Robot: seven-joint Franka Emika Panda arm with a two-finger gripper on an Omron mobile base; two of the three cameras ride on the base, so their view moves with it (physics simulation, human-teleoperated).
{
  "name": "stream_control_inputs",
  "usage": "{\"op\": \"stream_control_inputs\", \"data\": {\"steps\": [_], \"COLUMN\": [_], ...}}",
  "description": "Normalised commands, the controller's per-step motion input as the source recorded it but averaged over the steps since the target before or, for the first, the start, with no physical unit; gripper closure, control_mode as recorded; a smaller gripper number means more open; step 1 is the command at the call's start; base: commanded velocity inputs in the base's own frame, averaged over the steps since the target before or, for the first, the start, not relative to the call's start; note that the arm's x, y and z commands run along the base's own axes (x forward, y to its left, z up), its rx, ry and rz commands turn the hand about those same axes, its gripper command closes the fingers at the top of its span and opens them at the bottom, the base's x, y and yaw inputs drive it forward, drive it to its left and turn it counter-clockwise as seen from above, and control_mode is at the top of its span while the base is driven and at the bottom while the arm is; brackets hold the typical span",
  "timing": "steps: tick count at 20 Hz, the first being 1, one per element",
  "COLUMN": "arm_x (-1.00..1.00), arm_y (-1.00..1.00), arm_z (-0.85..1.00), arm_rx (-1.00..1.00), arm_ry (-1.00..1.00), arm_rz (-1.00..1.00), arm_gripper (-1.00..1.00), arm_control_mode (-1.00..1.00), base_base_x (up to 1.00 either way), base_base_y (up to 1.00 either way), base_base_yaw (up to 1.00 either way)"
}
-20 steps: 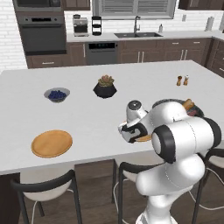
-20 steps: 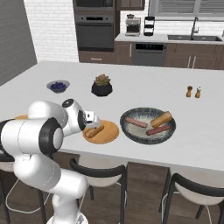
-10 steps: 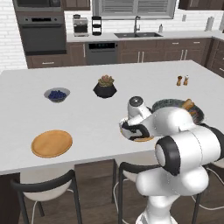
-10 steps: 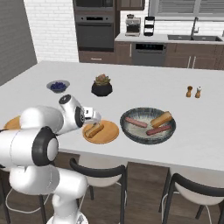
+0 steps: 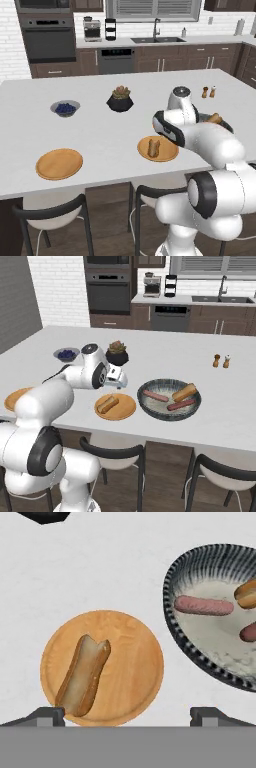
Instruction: Place one bun and one sausage from the bowl on each plate.
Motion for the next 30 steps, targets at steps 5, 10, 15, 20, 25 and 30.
{"op": "stream_control_inputs", "data": {"steps": [5, 10, 15, 20, 25, 30], "arm_x": [0.02, 0.53, 0.35, 0.37, 0.53, 0.37], "arm_y": [-0.92, -0.8, -0.65, -0.64, -0.32, -0.06], "arm_z": [0.14, -0.05, -0.12, -0.22, -0.32, -0.45], "arm_rx": [0.06, 0.01, -0.05, -0.02, 0.0, 0.0], "arm_ry": [0.07, 0.07, 0.16, 0.18, 0.02, 0.1], "arm_rz": [-0.21, 0.05, 0.59, 0.59, 0.34, 0.18], "arm_gripper": [-1.0, -1.0, -1.0, -1.0, -1.0, -1.0], "arm_control_mode": [-1.0, -1.0, -1.0, -1.0, -1.0, -1.0], "base_base_x": [0.0, 0.0, 0.0, 0.0, 0.0, 0.0], "base_base_y": [0.0, 0.0, 0.0, 0.0, 0.0, 0.0], "base_base_yaw": [0.0, 0.0, 0.0, 0.0, 0.0, 0.0]}}
